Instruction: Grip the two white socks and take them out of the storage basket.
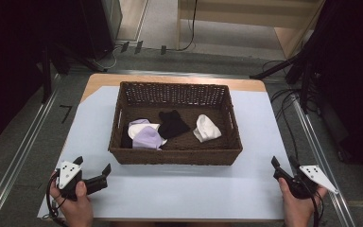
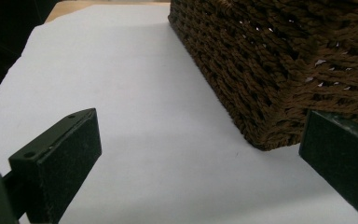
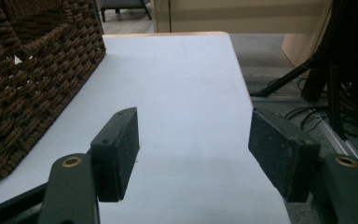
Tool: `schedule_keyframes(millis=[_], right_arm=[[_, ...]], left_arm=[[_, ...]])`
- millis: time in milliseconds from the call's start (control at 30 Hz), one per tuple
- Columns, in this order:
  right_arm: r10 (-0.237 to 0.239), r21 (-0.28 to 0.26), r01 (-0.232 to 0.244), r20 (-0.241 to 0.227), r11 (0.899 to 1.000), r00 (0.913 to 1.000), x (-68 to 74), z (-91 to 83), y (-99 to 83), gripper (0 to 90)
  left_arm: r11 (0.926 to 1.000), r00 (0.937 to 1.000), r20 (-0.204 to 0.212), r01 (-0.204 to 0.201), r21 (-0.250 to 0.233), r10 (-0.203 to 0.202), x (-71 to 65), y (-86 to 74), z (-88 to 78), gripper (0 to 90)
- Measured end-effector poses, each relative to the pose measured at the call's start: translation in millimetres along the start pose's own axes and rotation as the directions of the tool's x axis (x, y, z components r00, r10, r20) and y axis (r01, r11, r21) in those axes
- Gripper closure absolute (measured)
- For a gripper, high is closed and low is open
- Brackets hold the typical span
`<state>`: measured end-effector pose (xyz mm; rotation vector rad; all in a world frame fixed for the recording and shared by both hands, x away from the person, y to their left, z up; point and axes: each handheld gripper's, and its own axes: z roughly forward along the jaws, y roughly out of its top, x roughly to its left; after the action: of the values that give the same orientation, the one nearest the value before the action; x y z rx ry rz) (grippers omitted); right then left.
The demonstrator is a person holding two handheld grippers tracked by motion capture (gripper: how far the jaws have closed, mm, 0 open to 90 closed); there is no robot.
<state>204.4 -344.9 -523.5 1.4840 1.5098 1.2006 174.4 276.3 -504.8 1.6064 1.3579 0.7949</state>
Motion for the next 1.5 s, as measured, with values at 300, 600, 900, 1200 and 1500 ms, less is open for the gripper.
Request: schedule_keyframes(millis=[300,600,900,1200,1500], right_arm=[[0.007,0.002,-0.007,-0.04,1.0,0.9992,15.8,5.3,22.4,32.4],[-0.017,-0.008,0.016,-0.089,1.0,0.9959,44.5,20.5,62.8,32.6],[-0.05,-0.013,0.048,-0.138,0.999,0.9892,75.3,40.6,98.5,32.7],[-0.093,-0.013,0.093,-0.182,0.996,0.9789,113.0,63.3,125.2,35.0],[-0.12,-0.014,0.12,-0.225,0.993,0.967,151.3,87.4,142.6,36.1]], left_arm=[[1.0,1.0,0.004,0.0,0.002,0.0,0.9,0.1,0.4,0.0],[1.0,1.0,0.004,0.003,0.002,-0.003,1.1,0.2,0.4,0.0],[1.0,1.0,0.006,0.003,0.003,-0.003,1.8,0.2,0.5,0.0],[1.0,0.9999,0.009,0.008,0.001,-0.008,1.9,0.2,0.5,0.0],[0.9999,0.9998,0.011,0.016,-0.005,-0.016,2.1,-0.1,0.5,0.0]])
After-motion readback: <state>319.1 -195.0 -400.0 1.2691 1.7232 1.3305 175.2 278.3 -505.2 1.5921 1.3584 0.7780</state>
